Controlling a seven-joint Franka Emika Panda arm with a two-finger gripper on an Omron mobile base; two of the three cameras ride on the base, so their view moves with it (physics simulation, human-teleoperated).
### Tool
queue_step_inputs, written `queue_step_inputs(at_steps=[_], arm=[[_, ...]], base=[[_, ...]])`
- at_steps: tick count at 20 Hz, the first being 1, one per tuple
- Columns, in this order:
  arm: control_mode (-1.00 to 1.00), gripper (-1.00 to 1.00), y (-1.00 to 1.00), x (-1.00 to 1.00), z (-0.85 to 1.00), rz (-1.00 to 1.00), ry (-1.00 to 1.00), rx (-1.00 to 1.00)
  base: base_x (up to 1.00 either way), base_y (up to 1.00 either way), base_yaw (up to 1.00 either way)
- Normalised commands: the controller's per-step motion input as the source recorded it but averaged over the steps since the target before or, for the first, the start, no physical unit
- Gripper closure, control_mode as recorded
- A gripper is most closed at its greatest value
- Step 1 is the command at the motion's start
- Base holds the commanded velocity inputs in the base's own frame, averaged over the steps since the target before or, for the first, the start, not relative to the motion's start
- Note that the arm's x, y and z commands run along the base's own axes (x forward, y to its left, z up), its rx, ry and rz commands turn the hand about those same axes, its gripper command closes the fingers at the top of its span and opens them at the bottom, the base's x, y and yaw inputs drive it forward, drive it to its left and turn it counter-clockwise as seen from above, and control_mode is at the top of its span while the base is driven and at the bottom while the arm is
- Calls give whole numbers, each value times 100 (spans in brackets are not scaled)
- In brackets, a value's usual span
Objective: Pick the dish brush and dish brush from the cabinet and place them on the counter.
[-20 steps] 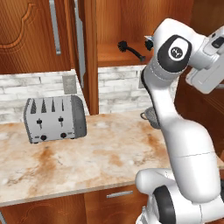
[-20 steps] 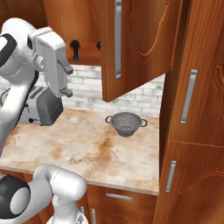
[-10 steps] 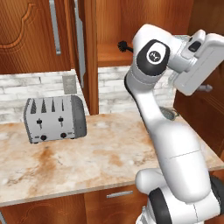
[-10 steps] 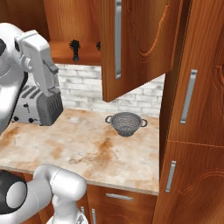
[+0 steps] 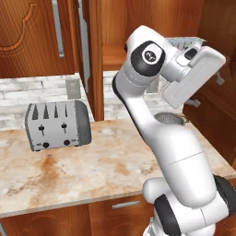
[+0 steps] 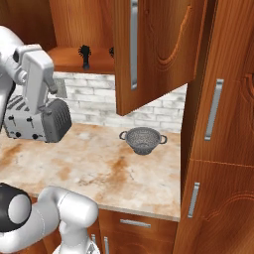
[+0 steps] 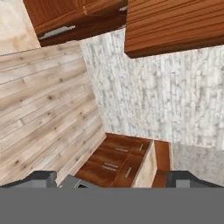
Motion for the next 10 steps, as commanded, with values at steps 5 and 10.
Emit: queue_step_inputs(at_steps=[5,10], arm=[[-100,-100,10,9,-1,17,4,20],[-100,-100,-13,13,-27,16,0,35]], base=[[0,0,0],[0,0,0]])
